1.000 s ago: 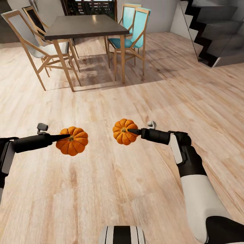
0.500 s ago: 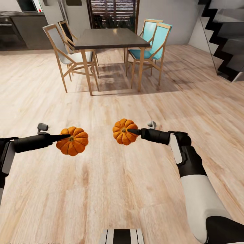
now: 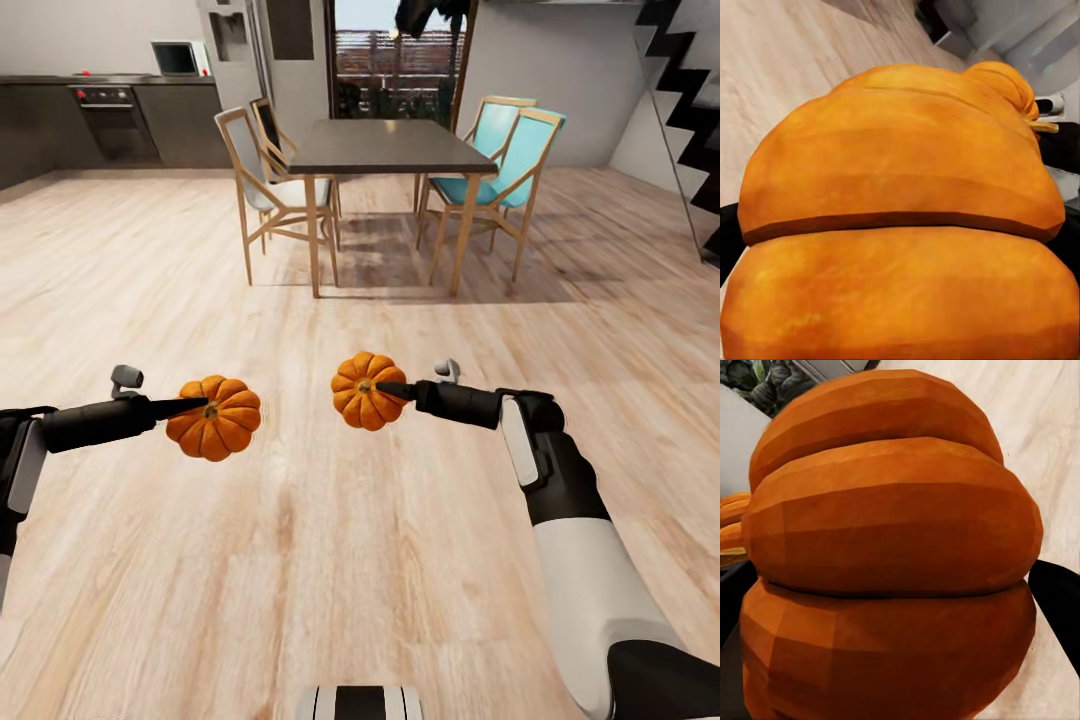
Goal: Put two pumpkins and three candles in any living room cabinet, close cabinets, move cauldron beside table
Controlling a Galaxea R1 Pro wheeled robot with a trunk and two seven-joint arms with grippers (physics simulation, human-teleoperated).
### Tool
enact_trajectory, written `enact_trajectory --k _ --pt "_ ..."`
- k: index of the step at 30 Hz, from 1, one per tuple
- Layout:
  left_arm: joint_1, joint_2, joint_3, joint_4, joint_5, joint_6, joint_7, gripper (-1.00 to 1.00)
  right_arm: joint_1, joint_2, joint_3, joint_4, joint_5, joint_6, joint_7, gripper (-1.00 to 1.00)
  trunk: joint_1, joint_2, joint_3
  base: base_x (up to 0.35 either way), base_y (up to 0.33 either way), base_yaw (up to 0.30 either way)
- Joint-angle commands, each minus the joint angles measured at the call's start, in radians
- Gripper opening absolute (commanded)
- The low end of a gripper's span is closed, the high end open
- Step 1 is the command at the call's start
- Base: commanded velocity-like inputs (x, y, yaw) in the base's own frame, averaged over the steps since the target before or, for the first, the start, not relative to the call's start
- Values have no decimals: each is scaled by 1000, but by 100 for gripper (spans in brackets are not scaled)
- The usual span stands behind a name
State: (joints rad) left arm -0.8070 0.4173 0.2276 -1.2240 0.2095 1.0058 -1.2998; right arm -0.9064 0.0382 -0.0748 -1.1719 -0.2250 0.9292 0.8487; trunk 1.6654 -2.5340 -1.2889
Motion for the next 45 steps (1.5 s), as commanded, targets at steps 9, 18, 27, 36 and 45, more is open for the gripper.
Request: enact_trajectory --k 9,18,27,36,45 --pt "0 1 1 0 4 2 -1 -100 0 0 0 0 -11 5 8 -100 -4 2 35 0 0 272" --pt "0 0 2 12 4 0 -1 -100 1 0 0 0 -11 5 9 -100 -8 4 70 0 0 265" --pt "0 0 2 13 4 0 -1 -100 1 0 0 0 -11 5 8 -100 -12 6 105 0 0 260" --pt "0 -1 2 14 4 0 -1 -100 1 0 0 0 -11 5 8 -100 -16 8 139 0 0 257" --pt "0 -2 2 14 4 1 -1 -100 1 0 0 0 -10 4 7 -100 -20 11 174 0 0 234"
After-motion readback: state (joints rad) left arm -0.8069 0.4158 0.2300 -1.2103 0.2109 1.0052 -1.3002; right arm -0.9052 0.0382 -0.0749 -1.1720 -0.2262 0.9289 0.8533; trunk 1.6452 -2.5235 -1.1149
